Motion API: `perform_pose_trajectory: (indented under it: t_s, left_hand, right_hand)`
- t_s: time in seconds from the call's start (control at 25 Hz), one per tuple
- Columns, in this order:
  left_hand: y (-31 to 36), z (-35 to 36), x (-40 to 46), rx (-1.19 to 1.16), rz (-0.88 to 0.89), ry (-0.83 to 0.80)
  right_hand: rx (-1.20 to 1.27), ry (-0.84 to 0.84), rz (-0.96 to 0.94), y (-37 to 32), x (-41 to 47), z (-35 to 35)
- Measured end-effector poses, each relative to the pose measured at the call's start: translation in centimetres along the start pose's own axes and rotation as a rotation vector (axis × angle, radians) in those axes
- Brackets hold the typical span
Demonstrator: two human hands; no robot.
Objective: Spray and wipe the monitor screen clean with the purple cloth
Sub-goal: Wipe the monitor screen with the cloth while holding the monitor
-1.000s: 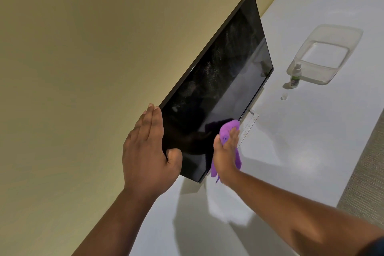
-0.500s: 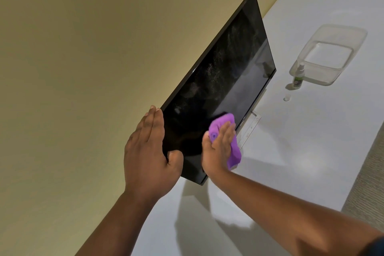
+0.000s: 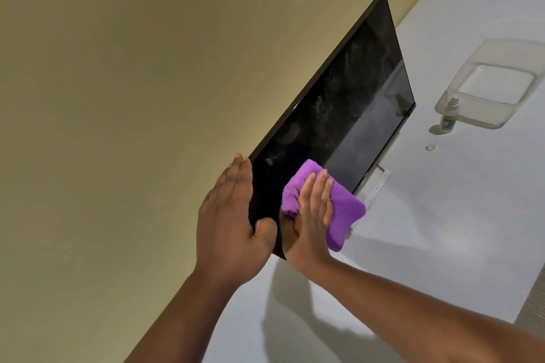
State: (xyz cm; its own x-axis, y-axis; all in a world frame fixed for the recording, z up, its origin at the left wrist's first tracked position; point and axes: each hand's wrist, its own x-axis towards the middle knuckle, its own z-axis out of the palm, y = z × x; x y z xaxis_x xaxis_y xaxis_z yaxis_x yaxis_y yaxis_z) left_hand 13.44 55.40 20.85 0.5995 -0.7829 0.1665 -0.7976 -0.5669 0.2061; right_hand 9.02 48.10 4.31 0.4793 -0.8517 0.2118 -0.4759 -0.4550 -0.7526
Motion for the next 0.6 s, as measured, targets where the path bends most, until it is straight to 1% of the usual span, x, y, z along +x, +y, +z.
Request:
perform_pose_trajectory:
  t_s: [0.04, 0.08, 0.12, 0.2, 0.24, 0.28, 0.32, 0.36, 0.44, 0.48, 0.52, 0.56, 0.6]
  left_hand:
    - [0.0, 0.0, 0.0, -0.006, 0.005, -0.002]
    - [-0.1, 0.0, -0.1, -0.022, 0.010, -0.001]
    - [0.0, -0.1, -0.2, -0.048, 0.014, 0.004]
    - [0.0, -0.2, -0.4, -0.114, -0.001, 0.013]
    - [0.0, -0.3, -0.4, -0.144, -0.016, 0.017]
    - [0.0, -0.4, -0.4, -0.165, -0.027, 0.021]
    - [0.0, -0.4, -0.3, -0.173, -0.033, 0.022]
    - [0.0, -0.4, -0.3, -0.171, -0.035, 0.020]
    - [0.1, -0.3, -0.4, -0.169, -0.037, 0.015]
    - [0.1, -0.3, -0.3, -0.178, -0.034, 0.016]
    - [0.2, -0.3, -0.4, -0.192, -0.029, 0.017]
    - [0.2, -0.3, -0.3, -0.208, -0.020, 0.019]
    - [0.1, -0.3, -0.2, -0.226, -0.011, 0.019]
  right_hand:
    - [-0.017, 0.041, 0.031, -2.2, 1.1, 0.0]
    - [-0.033, 0.071, -0.016, -3.9, 1.8, 0.0]
    - [-0.030, 0.067, -0.140, -4.8, 1.8, 0.2]
    - [-0.047, 0.003, -0.435, -3.8, 0.5, 0.7]
    - [-0.062, -0.026, -0.531, -2.7, -0.4, 0.7]
    - [-0.081, -0.042, -0.573, -1.3, -1.1, 0.6]
    - [-0.106, -0.042, -0.547, -0.2, -1.6, 0.6]
    - [-0.161, -0.030, -0.448, 0.3, -1.8, 0.6]
    - [-0.269, 0.081, -0.158, -1.2, -0.2, 0.0]
    - [-0.185, 0.145, -0.039, -3.0, 1.5, -0.3]
    - [-0.054, 0.182, 0.027, -4.8, 2.9, -0.4]
    - [0.052, 0.203, 0.035, -6.7, 3.8, -0.6]
    - [0.086, 0.210, 0.001, -7.9, 4.2, -0.8]
